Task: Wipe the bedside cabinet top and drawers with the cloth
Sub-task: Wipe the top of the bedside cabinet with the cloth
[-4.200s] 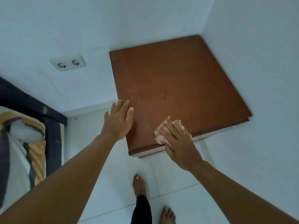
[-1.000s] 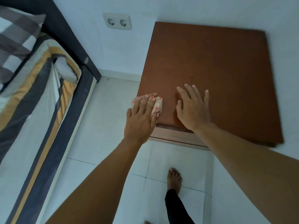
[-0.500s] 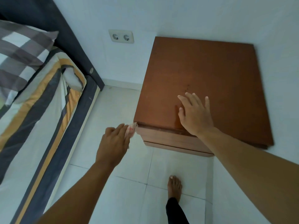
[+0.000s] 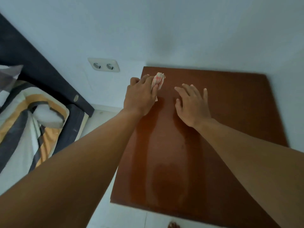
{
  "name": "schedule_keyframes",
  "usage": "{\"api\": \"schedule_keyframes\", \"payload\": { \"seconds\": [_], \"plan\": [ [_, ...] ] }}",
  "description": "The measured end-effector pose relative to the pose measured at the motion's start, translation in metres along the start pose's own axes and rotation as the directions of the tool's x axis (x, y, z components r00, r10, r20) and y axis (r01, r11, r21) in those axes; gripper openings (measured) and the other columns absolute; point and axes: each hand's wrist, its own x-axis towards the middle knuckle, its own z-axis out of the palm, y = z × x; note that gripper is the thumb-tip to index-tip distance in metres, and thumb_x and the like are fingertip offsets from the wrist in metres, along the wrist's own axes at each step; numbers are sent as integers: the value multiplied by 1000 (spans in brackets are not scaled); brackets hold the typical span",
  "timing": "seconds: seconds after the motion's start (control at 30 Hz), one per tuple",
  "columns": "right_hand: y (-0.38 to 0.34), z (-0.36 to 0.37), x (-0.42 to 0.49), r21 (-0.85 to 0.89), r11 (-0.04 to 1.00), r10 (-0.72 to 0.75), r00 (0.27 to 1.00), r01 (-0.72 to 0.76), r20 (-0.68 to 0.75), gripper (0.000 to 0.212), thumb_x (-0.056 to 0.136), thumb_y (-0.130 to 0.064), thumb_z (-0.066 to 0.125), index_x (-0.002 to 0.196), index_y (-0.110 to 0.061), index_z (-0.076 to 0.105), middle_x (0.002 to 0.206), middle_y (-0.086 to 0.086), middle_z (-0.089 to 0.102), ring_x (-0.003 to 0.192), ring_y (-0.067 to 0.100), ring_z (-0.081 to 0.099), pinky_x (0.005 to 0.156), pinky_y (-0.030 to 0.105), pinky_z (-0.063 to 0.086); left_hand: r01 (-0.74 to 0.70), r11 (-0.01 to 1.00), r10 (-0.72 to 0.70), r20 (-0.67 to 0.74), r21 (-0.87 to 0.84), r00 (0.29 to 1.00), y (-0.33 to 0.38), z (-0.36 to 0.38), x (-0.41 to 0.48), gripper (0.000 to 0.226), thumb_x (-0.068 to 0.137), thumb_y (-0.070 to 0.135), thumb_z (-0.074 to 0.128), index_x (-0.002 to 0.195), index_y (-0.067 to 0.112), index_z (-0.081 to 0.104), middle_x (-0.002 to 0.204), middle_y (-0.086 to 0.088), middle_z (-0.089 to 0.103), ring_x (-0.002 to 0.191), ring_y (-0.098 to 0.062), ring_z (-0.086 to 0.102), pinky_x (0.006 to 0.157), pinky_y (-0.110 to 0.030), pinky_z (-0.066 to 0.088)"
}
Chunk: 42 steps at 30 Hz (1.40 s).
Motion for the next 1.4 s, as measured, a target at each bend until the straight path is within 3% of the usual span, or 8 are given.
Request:
{"api": "schedule_keyframes", "payload": {
  "seconds": [0.33,0.47,0.63,0.9,1.07,1.27,1.4],
  "plan": [
    [12,39,38,19,1000,13,981,-9,-194,48,94,-32,41,137,-24,61,144,1,58,140,25,47,121,67,12,23,999,-21,74,-26,997,-13,55,116,44,104,39,35,140,20,52,144,-3,52,131,-35,41,105,-49,41],
    [11,38,46,10,999,32,984,-31,-175,48,92,-32,43,136,-25,61,144,-1,57,140,25,46,121,68,12,34,999,-44,279,40,959,-5,75,126,53,104,47,31,152,27,40,159,-7,36,149,-35,23,120,-50,22],
    [8,35,51,22,998,56,989,-54,-138,49,91,-33,40,136,-28,59,146,-3,54,142,23,43,121,68,11,127,990,-140,299,63,944,1,75,110,61,104,53,23,161,31,18,170,-8,10,156,-32,-1,125,-49,4],
    [4,36,54,16,998,61,986,-59,-157,51,90,-31,40,134,-25,64,143,1,60,141,27,46,121,68,11,177,978,-200,269,107,942,-5,52,19,62,106,48,24,162,24,15,169,-15,6,155,-40,-1,124,-53,7],
    [-11,22,47,-81,992,102,994,-99,32,50,101,-28,42,151,-25,45,161,3,40,153,29,28,121,67,-4,173,979,-198,319,106,927,-6,33,-52,61,107,48,22,163,27,10,170,-12,1,156,-38,-6,125,-52,5],
    [-33,22,-63,-75,996,-58,998,58,1,49,98,-31,49,146,-29,52,154,0,48,149,26,35,121,68,5,183,975,-215,338,125,916,-6,19,-132,61,106,50,19,162,31,5,171,-9,-3,156,-36,-8,124,-52,7],
    [-39,24,-120,-98,994,-40,999,42,23,48,98,-31,49,146,-30,52,152,1,50,147,27,38,121,70,10,158,978,-197,337,138,921,-8,9,-182,63,104,51,17,163,30,8,171,-10,1,155,-41,-2,123,-54,13]
  ]
}}
